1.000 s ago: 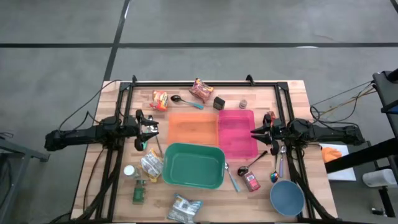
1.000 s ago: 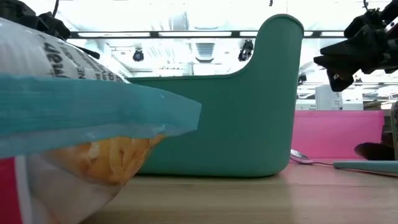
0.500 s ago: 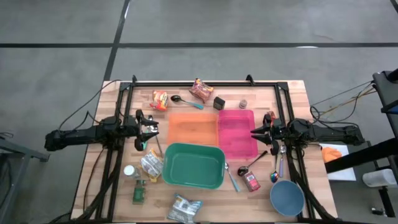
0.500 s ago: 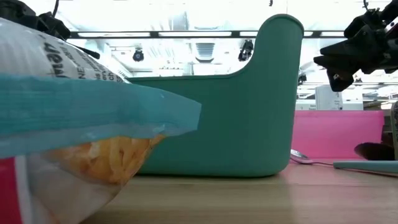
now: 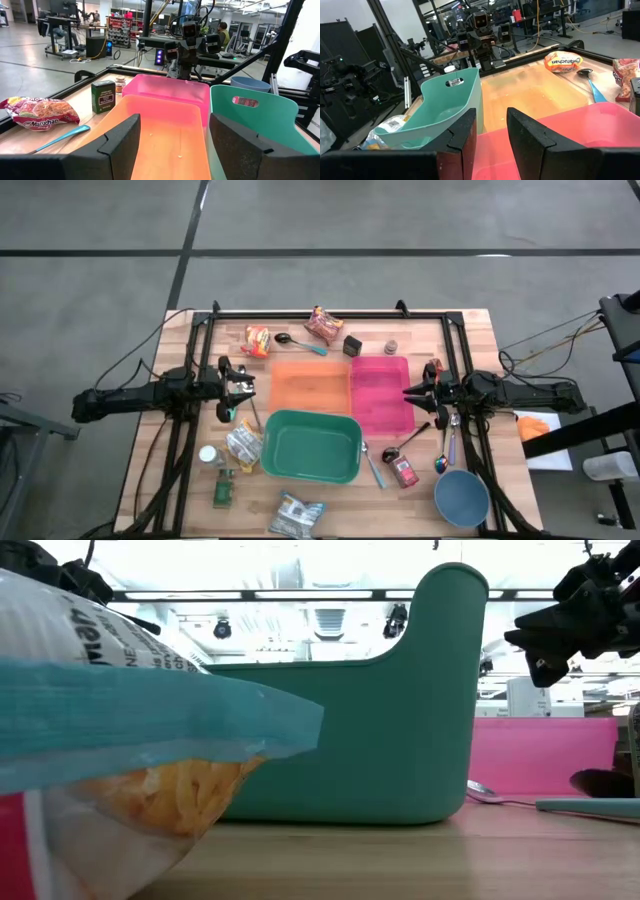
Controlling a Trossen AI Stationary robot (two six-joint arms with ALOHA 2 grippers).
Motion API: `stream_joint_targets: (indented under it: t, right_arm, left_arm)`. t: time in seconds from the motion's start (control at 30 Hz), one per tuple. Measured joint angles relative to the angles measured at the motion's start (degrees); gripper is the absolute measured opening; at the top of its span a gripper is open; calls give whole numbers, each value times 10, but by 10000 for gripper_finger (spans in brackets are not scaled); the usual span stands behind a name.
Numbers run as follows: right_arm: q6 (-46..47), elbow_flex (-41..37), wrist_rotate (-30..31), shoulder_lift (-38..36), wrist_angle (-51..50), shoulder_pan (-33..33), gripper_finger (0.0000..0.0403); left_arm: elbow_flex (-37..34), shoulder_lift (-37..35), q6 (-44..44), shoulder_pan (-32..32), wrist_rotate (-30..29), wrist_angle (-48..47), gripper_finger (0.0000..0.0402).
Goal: Pick & Place Food Item
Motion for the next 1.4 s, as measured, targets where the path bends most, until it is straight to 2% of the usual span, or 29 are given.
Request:
stream_joint_targets:
  t: [1.03, 1.4]
  right_arm:
    - [0, 0, 0, 0, 0, 0, 107]
    - [0, 0, 0, 0, 0, 0, 107]
  left_arm:
    - [0, 0, -1, 0, 0, 0, 239]
    - [5, 0, -253, 1, 0, 71, 239]
